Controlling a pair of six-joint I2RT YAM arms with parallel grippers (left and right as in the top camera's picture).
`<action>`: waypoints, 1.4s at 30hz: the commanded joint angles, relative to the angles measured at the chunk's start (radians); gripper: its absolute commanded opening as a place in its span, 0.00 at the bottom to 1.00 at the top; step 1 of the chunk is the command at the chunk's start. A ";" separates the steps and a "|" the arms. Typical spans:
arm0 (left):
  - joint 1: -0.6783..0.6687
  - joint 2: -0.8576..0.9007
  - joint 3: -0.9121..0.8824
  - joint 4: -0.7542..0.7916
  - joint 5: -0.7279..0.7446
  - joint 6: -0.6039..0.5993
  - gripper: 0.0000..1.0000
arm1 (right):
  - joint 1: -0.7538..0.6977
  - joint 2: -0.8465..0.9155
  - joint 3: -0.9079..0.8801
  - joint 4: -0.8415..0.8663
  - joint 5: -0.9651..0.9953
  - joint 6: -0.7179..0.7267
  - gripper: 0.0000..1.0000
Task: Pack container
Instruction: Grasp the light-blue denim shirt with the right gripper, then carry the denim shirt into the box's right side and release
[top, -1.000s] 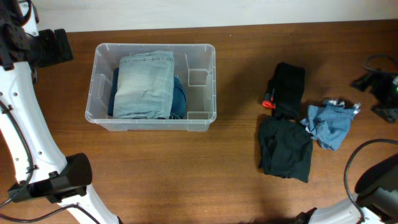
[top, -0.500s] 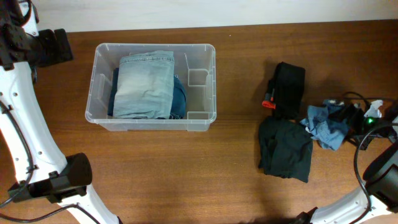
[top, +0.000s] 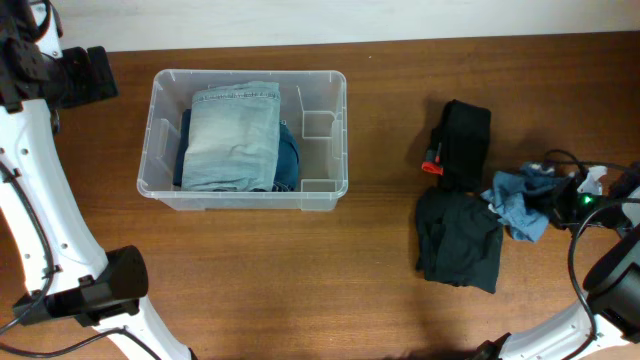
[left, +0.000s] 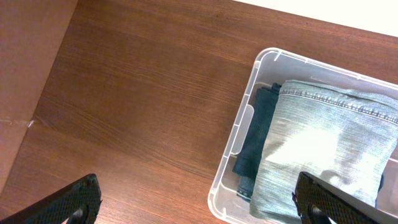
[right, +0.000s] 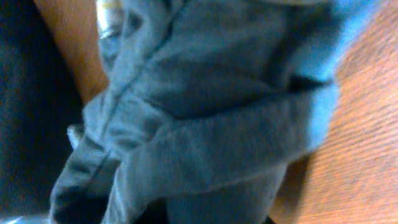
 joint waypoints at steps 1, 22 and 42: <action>0.001 -0.023 0.015 0.001 -0.004 -0.010 1.00 | 0.023 -0.117 0.074 -0.065 -0.167 0.014 0.14; 0.001 -0.023 0.015 0.001 -0.005 -0.010 1.00 | 1.040 -0.285 0.191 0.536 -0.228 0.274 0.04; 0.001 -0.023 0.015 0.001 -0.005 -0.010 1.00 | 1.149 -0.028 0.217 0.552 0.124 0.285 0.56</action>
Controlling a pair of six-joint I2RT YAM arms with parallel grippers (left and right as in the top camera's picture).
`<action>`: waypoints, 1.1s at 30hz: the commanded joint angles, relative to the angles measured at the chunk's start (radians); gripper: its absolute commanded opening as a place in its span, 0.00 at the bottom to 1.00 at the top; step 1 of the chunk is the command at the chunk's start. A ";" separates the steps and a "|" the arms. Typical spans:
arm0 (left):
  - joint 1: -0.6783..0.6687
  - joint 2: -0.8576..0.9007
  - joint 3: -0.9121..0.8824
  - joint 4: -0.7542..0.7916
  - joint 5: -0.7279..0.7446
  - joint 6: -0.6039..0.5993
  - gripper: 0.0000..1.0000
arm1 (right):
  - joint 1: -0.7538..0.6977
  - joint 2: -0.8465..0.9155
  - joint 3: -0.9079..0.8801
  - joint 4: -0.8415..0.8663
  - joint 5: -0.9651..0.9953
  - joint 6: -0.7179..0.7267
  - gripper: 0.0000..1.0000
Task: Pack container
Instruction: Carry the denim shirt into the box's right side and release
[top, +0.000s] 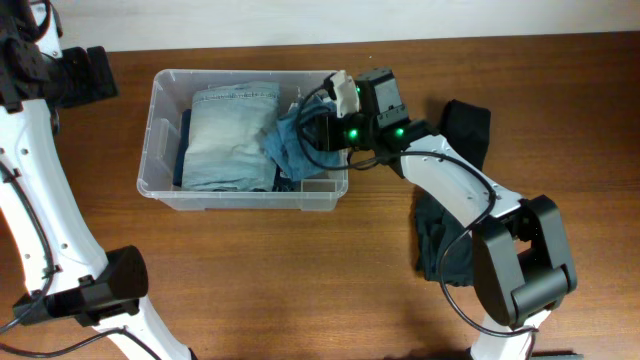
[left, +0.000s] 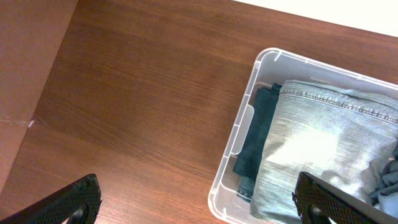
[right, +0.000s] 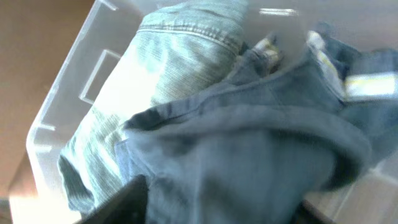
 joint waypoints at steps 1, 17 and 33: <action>0.001 -0.023 0.016 0.001 -0.004 -0.010 1.00 | -0.002 -0.002 0.037 -0.043 0.045 -0.003 0.56; 0.001 -0.023 0.016 0.001 -0.004 -0.010 1.00 | 0.020 -0.011 0.365 -0.415 0.242 -0.013 0.44; 0.001 -0.023 0.016 0.001 -0.004 -0.010 1.00 | 0.182 0.280 0.365 -0.576 0.458 -0.066 0.04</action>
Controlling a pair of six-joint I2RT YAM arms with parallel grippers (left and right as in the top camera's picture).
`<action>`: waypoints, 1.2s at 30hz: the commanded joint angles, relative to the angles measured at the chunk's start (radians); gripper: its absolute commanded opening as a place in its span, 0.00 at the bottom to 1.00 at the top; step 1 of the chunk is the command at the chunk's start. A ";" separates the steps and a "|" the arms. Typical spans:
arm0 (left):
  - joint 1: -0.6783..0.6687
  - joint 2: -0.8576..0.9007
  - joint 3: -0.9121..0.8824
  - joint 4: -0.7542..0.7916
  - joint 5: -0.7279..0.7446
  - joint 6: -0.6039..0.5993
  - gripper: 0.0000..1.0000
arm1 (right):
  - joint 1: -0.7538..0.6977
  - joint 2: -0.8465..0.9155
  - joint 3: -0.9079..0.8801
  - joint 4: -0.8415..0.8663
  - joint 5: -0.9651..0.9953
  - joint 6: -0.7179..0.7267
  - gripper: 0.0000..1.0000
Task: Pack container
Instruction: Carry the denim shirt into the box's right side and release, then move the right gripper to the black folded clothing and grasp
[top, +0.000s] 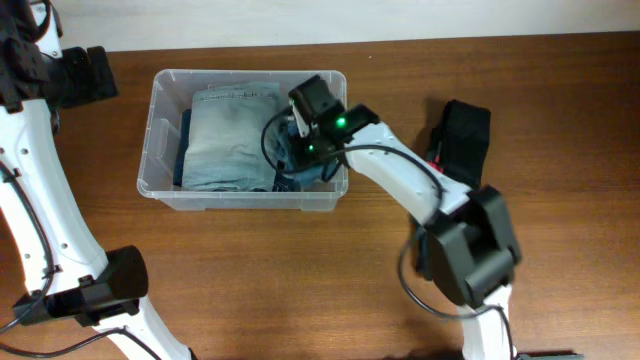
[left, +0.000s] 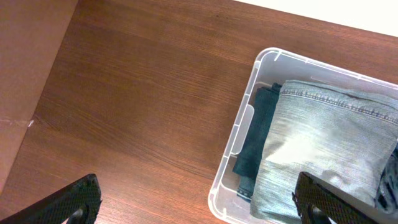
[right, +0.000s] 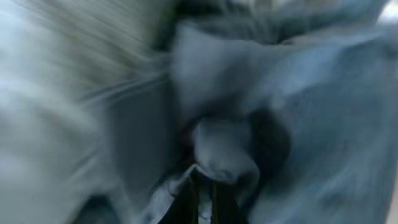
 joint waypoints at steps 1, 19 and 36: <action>0.001 -0.023 0.016 0.001 -0.004 -0.010 1.00 | -0.003 0.066 0.001 0.001 0.004 0.024 0.04; 0.001 -0.023 0.016 0.001 -0.004 -0.010 1.00 | -0.003 0.061 0.296 -0.063 -0.039 -0.082 0.05; 0.001 -0.023 0.016 0.001 -0.004 -0.010 1.00 | -0.025 0.156 0.354 -0.146 -0.040 -0.072 0.09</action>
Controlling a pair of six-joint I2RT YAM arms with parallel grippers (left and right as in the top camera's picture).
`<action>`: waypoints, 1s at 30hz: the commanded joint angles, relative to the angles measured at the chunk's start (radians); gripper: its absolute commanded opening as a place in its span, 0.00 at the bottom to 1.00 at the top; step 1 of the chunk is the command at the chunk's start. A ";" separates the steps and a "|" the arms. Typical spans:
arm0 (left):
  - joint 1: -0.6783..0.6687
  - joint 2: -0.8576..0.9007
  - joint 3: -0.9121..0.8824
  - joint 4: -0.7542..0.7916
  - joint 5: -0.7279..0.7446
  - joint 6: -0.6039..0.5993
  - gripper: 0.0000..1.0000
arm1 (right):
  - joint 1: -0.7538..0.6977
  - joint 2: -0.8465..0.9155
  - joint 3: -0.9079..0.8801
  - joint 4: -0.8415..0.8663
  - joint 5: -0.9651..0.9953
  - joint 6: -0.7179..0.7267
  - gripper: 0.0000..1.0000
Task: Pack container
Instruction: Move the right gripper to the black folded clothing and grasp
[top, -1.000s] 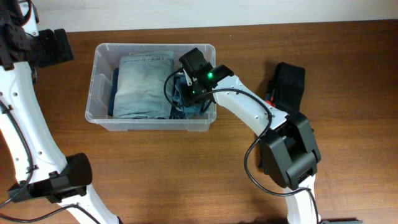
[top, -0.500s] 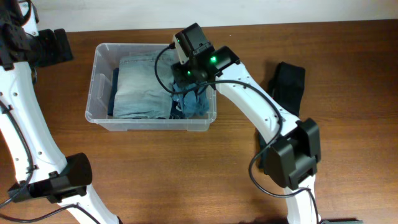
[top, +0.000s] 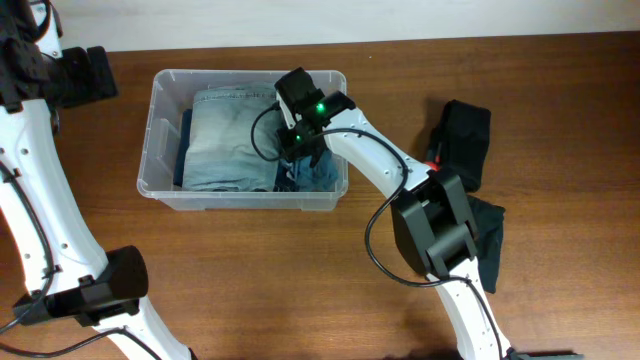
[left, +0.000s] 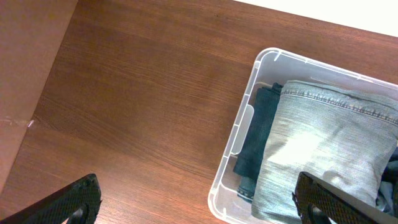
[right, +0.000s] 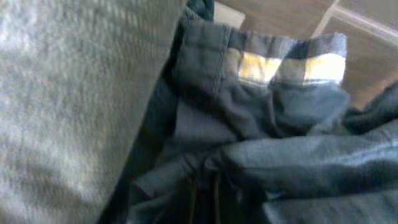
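A clear plastic bin (top: 160, 150) holds folded light jeans (top: 228, 135) over darker denim. A crumpled blue garment (top: 320, 172) with a yellow label lies in the bin's right part, beside the jeans (right: 68, 93). My right gripper (top: 299, 148) is down inside the bin, its jaws (right: 204, 202) shut on a fold of the blue garment (right: 267, 124). My left gripper (left: 199, 205) hangs open high over the table left of the bin (left: 239, 130), holding nothing.
Two black garments lie right of the bin: one with a red tag (top: 466, 135) further back, one (top: 488, 238) nearer the front, partly under my right arm. Small divider compartments (top: 318, 122) line the bin's right end.
My right gripper has shifted slightly toward the back of the bin, still shut on the blue garment. The garment now lies lower and spread beside the jeans. The left arm has not moved.
My right gripper was at the table's right side on the blue garment, next to the black clothes. Then it held the garment over the bin's right end. Then it was down in the bin with it, and it is there now.
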 joint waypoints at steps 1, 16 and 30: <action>0.001 -0.023 0.015 0.001 -0.005 -0.010 1.00 | -0.023 -0.109 0.074 -0.077 -0.006 -0.015 0.09; 0.001 -0.023 0.015 0.001 -0.005 -0.010 1.00 | -0.439 -0.441 0.232 -0.407 -0.206 -0.025 0.96; 0.001 -0.023 0.015 0.001 -0.005 -0.010 1.00 | -0.993 -0.265 -0.089 -0.401 -0.407 -0.043 0.99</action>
